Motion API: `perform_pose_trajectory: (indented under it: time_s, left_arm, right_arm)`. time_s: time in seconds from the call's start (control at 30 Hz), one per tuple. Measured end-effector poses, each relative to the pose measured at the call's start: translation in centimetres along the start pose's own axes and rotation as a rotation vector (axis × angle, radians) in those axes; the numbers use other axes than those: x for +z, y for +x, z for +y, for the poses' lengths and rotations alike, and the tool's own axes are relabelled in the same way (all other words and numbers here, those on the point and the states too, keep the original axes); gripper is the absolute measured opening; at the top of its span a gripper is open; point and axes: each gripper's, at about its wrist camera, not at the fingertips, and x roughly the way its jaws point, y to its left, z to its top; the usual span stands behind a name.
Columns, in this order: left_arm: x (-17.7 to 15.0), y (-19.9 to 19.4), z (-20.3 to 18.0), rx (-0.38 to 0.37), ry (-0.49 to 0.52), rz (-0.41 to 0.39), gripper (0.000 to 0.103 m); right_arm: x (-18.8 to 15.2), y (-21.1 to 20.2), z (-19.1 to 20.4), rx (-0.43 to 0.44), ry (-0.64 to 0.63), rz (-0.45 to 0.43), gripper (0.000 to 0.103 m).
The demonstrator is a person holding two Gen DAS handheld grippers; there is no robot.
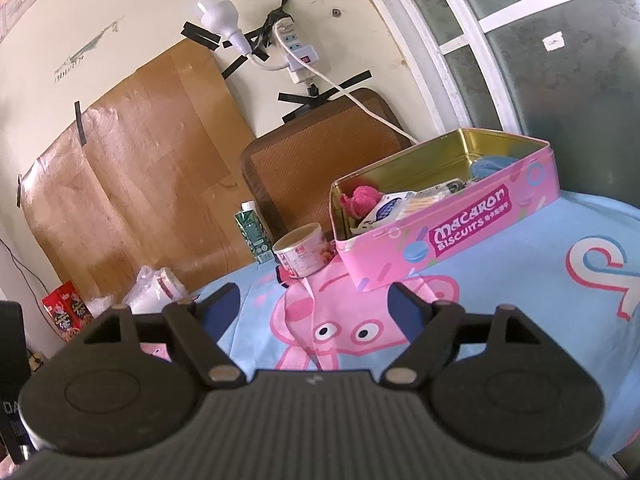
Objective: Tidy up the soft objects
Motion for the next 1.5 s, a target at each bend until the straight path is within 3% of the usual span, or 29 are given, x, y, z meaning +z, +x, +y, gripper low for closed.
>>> perform_pose_trajectory:
  time_s: [0.97, 1.5]
  left_arm:
    - [-1.0, 0.7, -0.5, 0.007, -0.010, 0.048, 0.103]
    - [-1.3, 0.8, 0.7, 0.075, -0.031, 0.057, 0.103]
  right_arm:
    - [-0.4, 0.5, -0.9, -0.011, 0.021, 0.020, 0.084]
    - [-0.6, 1.0, -0.6, -0.003, 0.012, 0.030, 0.084]
